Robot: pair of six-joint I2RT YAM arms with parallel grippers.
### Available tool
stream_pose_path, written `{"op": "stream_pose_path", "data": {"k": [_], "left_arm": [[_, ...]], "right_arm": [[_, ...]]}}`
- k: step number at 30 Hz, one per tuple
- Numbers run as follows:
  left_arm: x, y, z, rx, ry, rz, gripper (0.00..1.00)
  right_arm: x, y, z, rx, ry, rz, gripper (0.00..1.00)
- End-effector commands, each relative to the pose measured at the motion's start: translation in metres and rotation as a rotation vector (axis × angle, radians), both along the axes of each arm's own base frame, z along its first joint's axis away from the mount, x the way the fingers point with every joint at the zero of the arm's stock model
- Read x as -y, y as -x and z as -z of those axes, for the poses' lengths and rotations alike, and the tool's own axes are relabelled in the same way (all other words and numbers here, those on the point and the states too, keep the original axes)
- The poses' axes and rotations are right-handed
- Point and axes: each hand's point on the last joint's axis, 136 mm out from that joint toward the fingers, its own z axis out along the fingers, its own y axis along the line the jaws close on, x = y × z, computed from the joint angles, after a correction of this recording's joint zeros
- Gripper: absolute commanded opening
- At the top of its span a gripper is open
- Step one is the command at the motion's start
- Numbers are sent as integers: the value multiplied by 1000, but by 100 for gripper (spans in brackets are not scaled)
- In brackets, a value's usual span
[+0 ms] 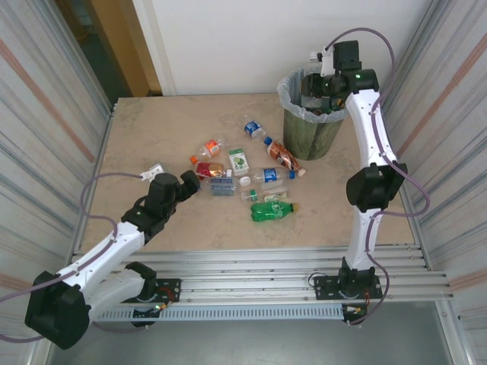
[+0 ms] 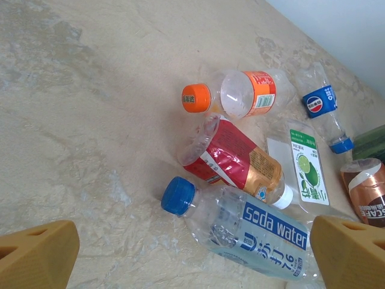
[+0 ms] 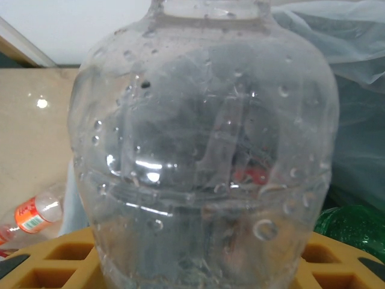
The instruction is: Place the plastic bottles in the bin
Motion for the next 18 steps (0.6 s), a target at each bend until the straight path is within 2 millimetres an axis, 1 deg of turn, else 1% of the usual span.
{"op": "stream_pose_path", "data": {"k": [1,7,11,14,18], "left_arm": [[0,-8,-16,43,9,-5,99],[0,-8,-16,42,10,-4,99],[1,-8,-15,39,9,-1,99],[1,-7,-15,39,12,-2,99],[0,-8,-15,37,12,-4,99]], "right_arm": [[6,-5,6,-2,48,-11,36],[8,-5,28,-59,77,-9,38],[8,-4,36,-83,90,-13,39],[8,-3,37,-87,94,-20,46],[8,-1,35,-82,99,-23,62]]}}
